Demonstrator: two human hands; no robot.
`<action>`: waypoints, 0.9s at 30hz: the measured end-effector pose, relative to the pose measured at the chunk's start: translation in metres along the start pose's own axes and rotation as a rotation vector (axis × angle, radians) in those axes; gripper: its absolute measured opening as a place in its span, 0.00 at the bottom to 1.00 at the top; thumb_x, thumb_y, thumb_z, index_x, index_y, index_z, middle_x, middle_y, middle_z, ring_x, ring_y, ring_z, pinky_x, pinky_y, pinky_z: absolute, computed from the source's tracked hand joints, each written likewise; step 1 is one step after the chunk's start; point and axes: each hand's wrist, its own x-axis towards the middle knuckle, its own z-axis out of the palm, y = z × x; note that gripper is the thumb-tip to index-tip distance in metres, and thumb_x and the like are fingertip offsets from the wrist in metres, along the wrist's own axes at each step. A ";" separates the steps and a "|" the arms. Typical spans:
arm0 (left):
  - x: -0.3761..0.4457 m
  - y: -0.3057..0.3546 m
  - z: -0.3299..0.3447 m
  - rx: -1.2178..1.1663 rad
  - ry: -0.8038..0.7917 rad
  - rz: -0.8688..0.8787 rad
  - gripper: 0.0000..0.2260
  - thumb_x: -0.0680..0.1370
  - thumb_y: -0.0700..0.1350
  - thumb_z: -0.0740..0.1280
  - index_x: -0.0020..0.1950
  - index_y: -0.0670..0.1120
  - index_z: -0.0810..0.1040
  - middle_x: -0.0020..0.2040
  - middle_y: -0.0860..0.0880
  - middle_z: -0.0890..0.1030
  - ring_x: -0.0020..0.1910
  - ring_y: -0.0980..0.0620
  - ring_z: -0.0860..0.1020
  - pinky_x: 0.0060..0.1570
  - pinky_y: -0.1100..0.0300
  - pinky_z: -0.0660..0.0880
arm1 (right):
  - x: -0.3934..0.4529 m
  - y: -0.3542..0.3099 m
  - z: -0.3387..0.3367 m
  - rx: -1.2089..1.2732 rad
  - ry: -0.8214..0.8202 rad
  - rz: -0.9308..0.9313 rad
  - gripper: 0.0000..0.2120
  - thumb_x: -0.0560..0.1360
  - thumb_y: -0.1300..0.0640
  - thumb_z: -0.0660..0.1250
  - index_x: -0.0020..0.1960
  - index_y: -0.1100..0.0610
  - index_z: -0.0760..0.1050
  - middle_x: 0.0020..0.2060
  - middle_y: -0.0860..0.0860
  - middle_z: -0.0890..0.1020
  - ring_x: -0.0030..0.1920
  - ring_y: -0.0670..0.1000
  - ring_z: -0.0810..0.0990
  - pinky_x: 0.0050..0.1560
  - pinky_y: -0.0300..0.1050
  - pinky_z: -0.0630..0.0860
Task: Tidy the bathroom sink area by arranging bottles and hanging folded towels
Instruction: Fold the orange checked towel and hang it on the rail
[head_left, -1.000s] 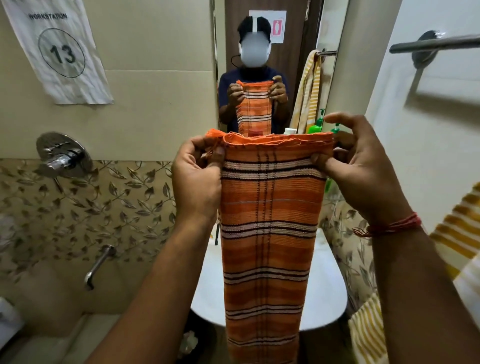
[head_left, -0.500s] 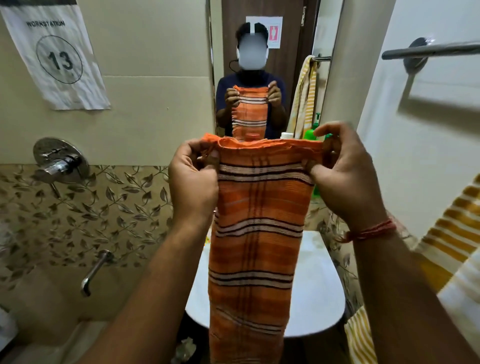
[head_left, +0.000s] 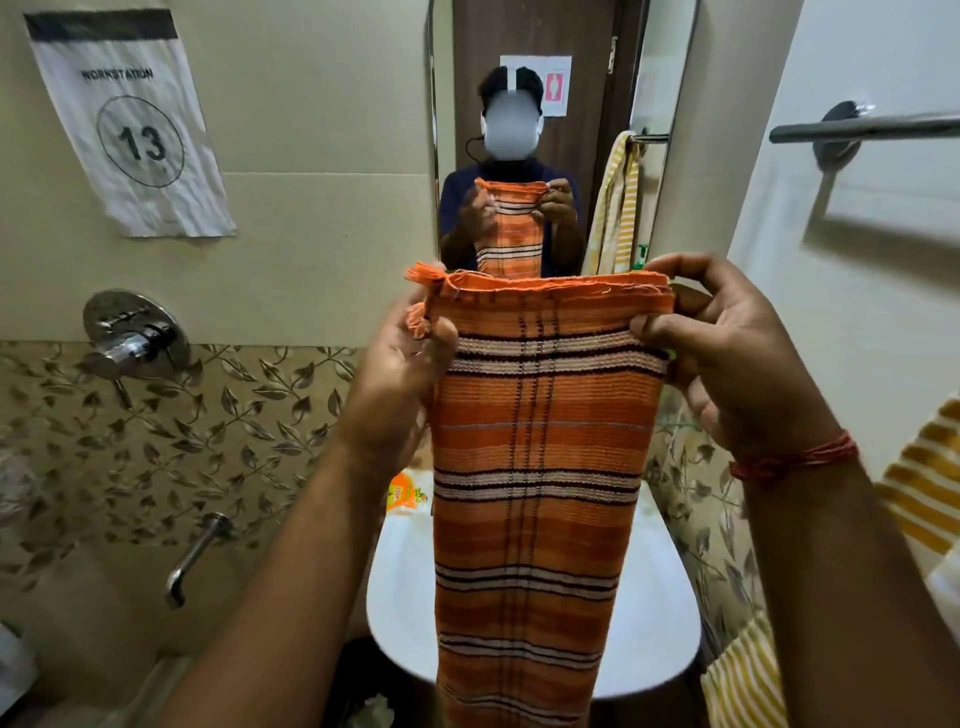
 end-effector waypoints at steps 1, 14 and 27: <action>-0.004 -0.005 -0.002 0.068 -0.144 -0.084 0.27 0.75 0.58 0.70 0.69 0.45 0.74 0.62 0.44 0.82 0.62 0.43 0.81 0.55 0.51 0.80 | 0.004 0.001 0.001 -0.004 0.017 0.012 0.18 0.75 0.70 0.66 0.61 0.55 0.71 0.45 0.52 0.83 0.51 0.57 0.83 0.45 0.52 0.80; 0.000 -0.013 0.004 -0.200 -0.015 -0.294 0.27 0.76 0.58 0.65 0.67 0.41 0.78 0.65 0.36 0.80 0.64 0.35 0.78 0.62 0.40 0.76 | -0.026 0.074 0.019 0.104 -0.149 0.233 0.18 0.69 0.63 0.73 0.59 0.60 0.79 0.55 0.60 0.84 0.57 0.62 0.82 0.59 0.58 0.79; -0.012 -0.025 0.029 -0.102 0.208 -0.277 0.05 0.79 0.39 0.68 0.54 0.40 0.79 0.42 0.43 0.86 0.38 0.47 0.86 0.34 0.57 0.81 | -0.052 0.107 -0.009 0.386 -0.357 0.361 0.39 0.64 0.59 0.80 0.70 0.63 0.68 0.63 0.64 0.78 0.65 0.67 0.76 0.59 0.58 0.78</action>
